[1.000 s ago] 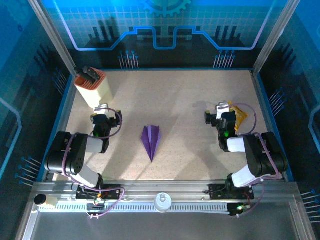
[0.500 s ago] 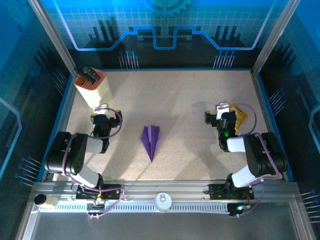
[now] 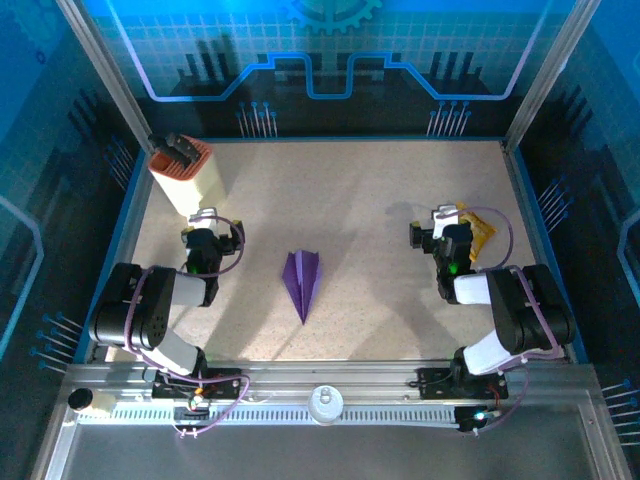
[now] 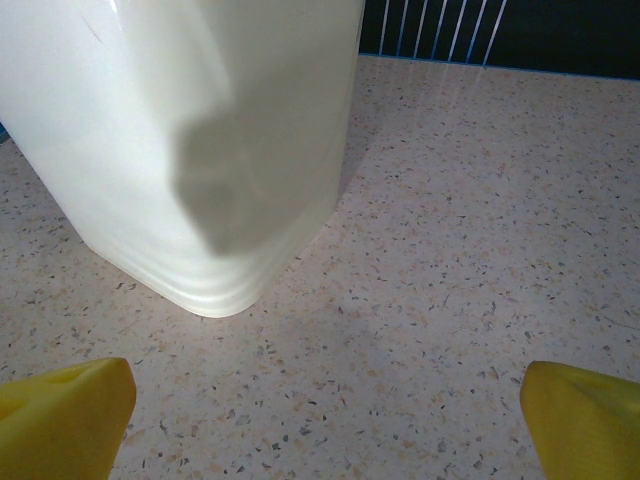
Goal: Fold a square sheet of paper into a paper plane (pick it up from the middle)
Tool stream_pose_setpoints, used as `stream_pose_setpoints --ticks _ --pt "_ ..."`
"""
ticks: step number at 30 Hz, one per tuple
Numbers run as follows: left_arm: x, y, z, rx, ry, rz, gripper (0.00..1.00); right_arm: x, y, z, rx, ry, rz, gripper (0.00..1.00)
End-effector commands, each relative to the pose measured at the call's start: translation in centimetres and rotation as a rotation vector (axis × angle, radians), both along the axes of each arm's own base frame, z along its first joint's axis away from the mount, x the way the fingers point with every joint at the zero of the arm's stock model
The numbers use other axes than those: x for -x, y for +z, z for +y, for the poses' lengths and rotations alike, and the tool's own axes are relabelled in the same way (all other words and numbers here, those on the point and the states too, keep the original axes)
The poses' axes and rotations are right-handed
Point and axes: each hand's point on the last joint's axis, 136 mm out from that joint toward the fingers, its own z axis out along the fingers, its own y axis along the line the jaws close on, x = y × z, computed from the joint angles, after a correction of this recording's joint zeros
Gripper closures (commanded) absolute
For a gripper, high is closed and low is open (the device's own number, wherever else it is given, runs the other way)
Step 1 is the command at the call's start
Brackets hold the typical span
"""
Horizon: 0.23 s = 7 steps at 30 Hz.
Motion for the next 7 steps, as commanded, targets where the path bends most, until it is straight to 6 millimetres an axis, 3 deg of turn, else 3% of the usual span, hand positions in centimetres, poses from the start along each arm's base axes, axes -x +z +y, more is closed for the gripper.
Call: stream_pose_setpoints --ticks 1,7 --pt "-0.65 1.20 -0.38 -0.008 -0.023 -0.043 0.00 -0.56 1.11 -0.09 -0.011 -0.014 -0.045 0.01" --pt "-0.67 1.24 -0.37 -0.009 -0.023 -0.044 0.00 -0.52 0.98 -0.07 -0.014 -0.011 -0.041 0.01"
